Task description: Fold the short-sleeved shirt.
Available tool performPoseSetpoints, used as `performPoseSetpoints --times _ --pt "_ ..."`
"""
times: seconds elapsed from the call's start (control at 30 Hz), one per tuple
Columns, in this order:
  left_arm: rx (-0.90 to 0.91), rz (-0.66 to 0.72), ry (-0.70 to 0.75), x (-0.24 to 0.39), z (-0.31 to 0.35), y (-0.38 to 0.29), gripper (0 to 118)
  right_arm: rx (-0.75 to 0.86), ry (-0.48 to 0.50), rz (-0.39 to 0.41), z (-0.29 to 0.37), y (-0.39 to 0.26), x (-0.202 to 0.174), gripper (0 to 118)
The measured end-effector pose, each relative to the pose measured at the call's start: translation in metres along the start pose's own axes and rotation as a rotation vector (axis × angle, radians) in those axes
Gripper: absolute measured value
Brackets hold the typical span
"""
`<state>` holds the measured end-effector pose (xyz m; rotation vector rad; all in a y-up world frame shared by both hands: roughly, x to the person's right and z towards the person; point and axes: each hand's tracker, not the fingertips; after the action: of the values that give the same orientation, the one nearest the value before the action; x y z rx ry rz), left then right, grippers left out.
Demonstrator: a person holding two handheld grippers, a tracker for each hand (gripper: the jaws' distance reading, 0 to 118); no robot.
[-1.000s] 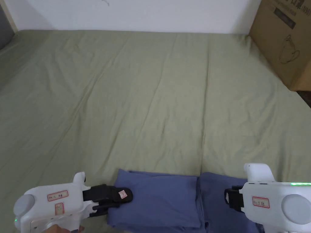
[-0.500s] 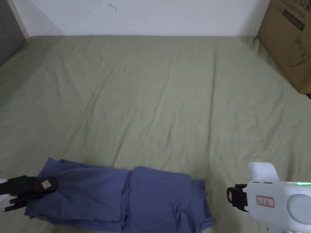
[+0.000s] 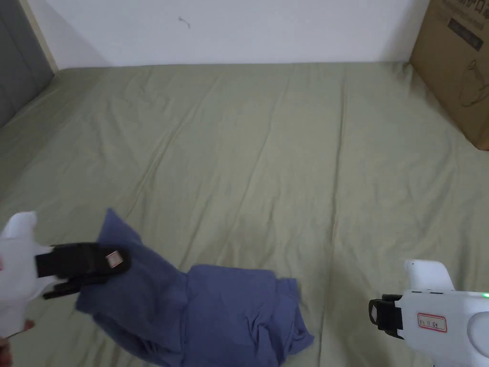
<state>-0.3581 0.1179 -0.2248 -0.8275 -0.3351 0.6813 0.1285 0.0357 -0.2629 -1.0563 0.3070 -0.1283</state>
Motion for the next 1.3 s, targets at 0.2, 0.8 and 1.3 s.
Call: performPoseSetpoints --times 0.2,0.8,1.3 --pt "-0.237 -0.13 -0.064 0.056 -0.102 -0.015 11 0.012 -0.006 -0.022 0.006 -0.005 0.013 0" --pt "-0.334 -0.049 0.184 0.011 -0.153 -0.053 7 -0.013 -0.047 -0.082 0.008 -0.022 0.048 0" --pt "-0.536 -0.066 -0.001 0.054 -0.247 -0.117 2 -0.025 -0.038 -0.06 0.003 -0.018 0.045 0"
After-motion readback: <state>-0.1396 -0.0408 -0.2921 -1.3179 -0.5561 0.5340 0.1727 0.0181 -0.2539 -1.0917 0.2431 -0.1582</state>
